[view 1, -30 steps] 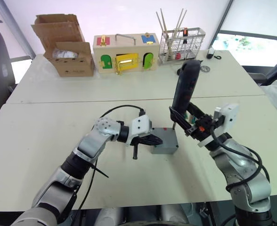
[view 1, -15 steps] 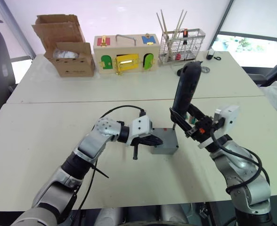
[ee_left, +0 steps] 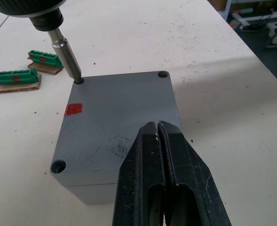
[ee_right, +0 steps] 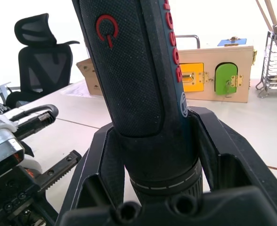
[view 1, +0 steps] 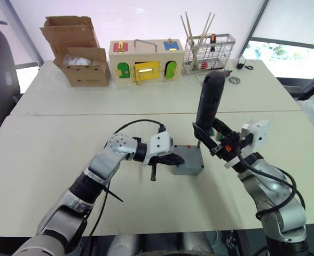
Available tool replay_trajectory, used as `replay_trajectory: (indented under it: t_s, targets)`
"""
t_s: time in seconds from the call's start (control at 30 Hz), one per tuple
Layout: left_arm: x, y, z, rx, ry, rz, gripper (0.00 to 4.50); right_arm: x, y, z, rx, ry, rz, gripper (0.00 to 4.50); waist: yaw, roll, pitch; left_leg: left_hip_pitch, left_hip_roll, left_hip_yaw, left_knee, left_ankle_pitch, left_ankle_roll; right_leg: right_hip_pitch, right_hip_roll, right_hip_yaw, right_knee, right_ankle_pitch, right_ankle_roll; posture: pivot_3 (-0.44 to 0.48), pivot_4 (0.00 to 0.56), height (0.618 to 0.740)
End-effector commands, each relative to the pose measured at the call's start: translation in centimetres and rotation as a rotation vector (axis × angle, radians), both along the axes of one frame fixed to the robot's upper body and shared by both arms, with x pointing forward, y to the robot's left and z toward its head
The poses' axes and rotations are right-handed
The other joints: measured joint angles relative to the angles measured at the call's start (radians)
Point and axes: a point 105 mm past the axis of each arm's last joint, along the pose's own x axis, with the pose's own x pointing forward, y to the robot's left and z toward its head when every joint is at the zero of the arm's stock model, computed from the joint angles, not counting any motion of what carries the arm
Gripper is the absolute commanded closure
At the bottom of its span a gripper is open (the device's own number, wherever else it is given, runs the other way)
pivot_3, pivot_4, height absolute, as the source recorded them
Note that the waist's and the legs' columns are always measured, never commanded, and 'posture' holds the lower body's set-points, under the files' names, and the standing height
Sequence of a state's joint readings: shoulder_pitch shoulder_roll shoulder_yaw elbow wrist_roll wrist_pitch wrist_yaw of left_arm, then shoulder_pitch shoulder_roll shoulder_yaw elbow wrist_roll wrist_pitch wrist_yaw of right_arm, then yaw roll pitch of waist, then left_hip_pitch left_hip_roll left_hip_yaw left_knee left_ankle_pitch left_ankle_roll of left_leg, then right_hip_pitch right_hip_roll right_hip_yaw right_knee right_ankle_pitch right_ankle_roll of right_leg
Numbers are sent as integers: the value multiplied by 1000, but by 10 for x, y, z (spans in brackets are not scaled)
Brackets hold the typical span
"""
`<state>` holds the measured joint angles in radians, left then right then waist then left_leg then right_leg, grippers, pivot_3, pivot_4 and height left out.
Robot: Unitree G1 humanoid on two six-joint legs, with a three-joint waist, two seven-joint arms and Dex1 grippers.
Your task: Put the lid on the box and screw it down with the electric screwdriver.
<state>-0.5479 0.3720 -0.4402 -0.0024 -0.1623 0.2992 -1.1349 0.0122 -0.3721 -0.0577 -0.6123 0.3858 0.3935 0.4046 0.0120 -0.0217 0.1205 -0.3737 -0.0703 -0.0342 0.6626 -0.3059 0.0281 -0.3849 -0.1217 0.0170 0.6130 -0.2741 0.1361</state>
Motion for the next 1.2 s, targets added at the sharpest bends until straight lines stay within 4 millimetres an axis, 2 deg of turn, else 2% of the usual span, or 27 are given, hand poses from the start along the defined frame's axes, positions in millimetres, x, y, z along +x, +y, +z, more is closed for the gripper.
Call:
replay_trajectory:
  t_s: [0.03,0.17,0.33,0.5,0.6,0.7,0.8,0.87,0.97,1.03,1.2]
  targets:
    - [-1,0,-1,10,-9,-3,4500,1,-7,-71,-25,303,-26,2723,2,0,0,0,0,0,0,0,0,0,0,0,0,0,0,0,150,737]
    - [-1,0,-1,9,-6,-3,4500,2,-8,-65,-14,278,-31,2723,2,-1,0,-1,0,0,0,-1,0,0,-1,0,-1,0,0,0,150,737]
    - [-1,-1,-2,8,-3,-2,4500,7,-11,-38,53,178,-43,2723,2,1,1,-1,0,0,0,-1,0,0,-1,0,-1,0,0,0,150,737]
    - [0,-1,-2,4,-3,1,4500,3,-6,15,107,39,17,2723,2,9,8,-3,0,0,0,-1,0,-2,-1,0,-2,0,0,0,150,737]
    - [1,-1,-2,2,-1,2,4500,-1,-3,28,90,26,52,2723,2,11,10,-9,-1,0,0,-1,0,-7,-1,0,-1,0,0,0,150,737]
    - [1,-1,-3,2,0,4,4500,-6,0,54,89,-19,103,2723,1,15,13,-17,-1,0,0,0,-1,-13,-1,0,0,2,3,0,150,737]
    - [2,0,-3,1,-9,10,4500,-14,6,79,83,-51,187,2723,1,19,19,-18,-1,0,0,1,-2,-13,-1,-1,0,2,3,0,150,737]
    - [5,0,0,-9,-30,21,4500,-18,11,90,73,-58,228,2723,1,21,25,-18,-1,0,0,0,-1,-13,-1,0,0,2,3,0,150,737]
    - [18,-3,29,-132,-8,81,4500,-21,15,114,96,-88,283,2723,1,19,31,-19,-1,-1,0,0,-1,-13,-1,-1,0,2,3,0,150,737]
    - [20,-2,43,-173,4,84,4500,-21,15,121,108,-82,302,2723,1,17,34,-21,-1,-1,1,1,-1,-15,0,-2,1,2,3,0,150,737]
    - [19,1,54,-194,9,79,4500,-13,5,127,136,-63,255,2723,0,17,34,-34,-1,-1,3,5,-9,-28,2,-3,2,2,4,0,150,737]
